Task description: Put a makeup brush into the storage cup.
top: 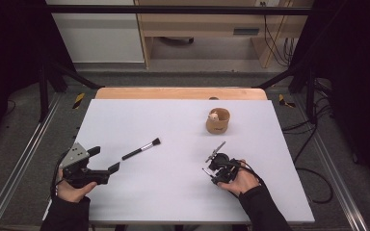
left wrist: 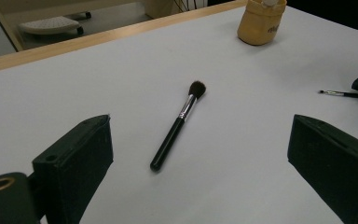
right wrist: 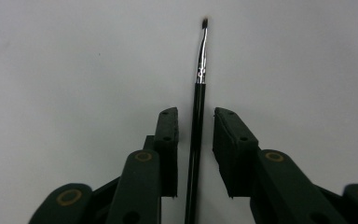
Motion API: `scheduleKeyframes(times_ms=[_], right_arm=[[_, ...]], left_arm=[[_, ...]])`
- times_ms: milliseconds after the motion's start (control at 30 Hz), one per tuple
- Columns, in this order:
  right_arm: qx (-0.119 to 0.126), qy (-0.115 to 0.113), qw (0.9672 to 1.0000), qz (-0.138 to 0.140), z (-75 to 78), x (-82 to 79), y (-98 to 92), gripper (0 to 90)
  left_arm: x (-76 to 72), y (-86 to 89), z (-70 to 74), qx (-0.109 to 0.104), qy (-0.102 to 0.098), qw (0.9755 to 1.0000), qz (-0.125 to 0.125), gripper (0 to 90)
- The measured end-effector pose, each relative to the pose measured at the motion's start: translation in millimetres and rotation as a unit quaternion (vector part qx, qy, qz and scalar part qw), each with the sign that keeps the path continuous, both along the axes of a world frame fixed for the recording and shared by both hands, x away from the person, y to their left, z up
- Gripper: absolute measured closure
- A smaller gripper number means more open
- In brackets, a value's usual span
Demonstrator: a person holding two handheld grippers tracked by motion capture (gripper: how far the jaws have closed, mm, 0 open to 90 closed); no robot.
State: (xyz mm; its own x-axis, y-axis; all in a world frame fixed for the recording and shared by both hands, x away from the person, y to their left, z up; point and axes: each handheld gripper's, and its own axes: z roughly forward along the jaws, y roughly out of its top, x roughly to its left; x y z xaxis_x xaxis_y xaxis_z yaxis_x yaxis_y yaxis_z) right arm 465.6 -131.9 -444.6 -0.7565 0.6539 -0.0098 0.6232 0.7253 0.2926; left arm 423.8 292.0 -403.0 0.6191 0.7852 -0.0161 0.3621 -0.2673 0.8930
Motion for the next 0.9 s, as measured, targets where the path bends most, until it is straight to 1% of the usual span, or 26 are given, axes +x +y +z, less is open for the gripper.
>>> scheduleKeyframes(times_ms=[67, 267, 333, 500, 533, 567, 600, 633, 700, 767, 833, 867, 900], right_arm=[[-0.009, 0.006, 0.9999, 0.003, -3.1, -0.4, 1.9, 73.7], [-0.010, 0.012, 0.9999, 0.001, -3.5, 0.4, 2.8, 78.8], [-0.012, 0.014, 0.9998, -0.004, -3.4, 0.3, 4.2, 80.1], [-0.025, 0.013, 0.9996, 0.003, -3.8, 0.4, 7.5, 84.1], [-0.027, 0.017, 0.9995, -0.005, -3.1, -0.4, 9.4, 84.8], [-0.029, 0.015, 0.9995, 0.003, -3.4, 0.1, 9.2, 85.5], [-0.031, 0.013, 0.9994, 0.006, -3.6, 0.1, 9.4, 85.6], [-0.032, 0.016, 0.9994, -0.001, -3.2, -0.4, 10.3, 85.7], [-0.032, 0.015, 0.9994, 0.002, -3.4, 0.3, 9.6, 85.7], [-0.031, 0.020, 0.9993, -0.010, -2.9, -0.2, 10.9, 85.8], [-0.030, 0.020, 0.9993, -0.009, -2.8, -0.2, 10.7, 85.9], [-0.030, 0.016, 0.9994, -0.002, -3.2, 0.3, 9.7, 85.9], [-0.029, 0.016, 0.9994, -0.002, -3.1, 0.1, 9.4, 85.9]], left_arm=[[0.1, 0.2, -0.1, 0.000, 0.001, 1.0000, 0.000, 6.0], [0.2, -0.6, -0.3, 0.001, 0.001, 1.0000, 0.000, 6.0], [0.3, -0.9, -0.5, 0.002, 0.001, 1.0000, -0.001, 6.0], [-0.2, -1.0, -0.2, 0.001, 0.001, 1.0000, -0.001, 6.0], [-0.2, -0.8, -0.1, 0.001, 0.001, 1.0000, -0.001, 6.0], [-0.1, -0.7, -0.1, 0.001, 0.000, 1.0000, -0.001, 6.0], [0.0, -0.7, -0.2, 0.001, 0.001, 1.0000, -0.001, 6.0], [0.0, -0.8, -0.3, 0.002, 0.001, 1.0000, -0.001, 6.0], [0.1, -1.0, -0.4, 0.002, 0.001, 1.0000, -0.001, 6.0], [0.0, -1.2, -0.3, 0.001, 0.001, 1.0000, -0.001, 6.0], [0.1, -1.0, -0.4, 0.001, 0.001, 1.0000, -0.001, 6.0], [0.2, -0.8, -0.5, 0.002, 0.002, 1.0000, -0.001, 6.0], [0.2, -0.7, -0.5, 0.002, 0.002, 1.0000, -0.001, 6.0]])
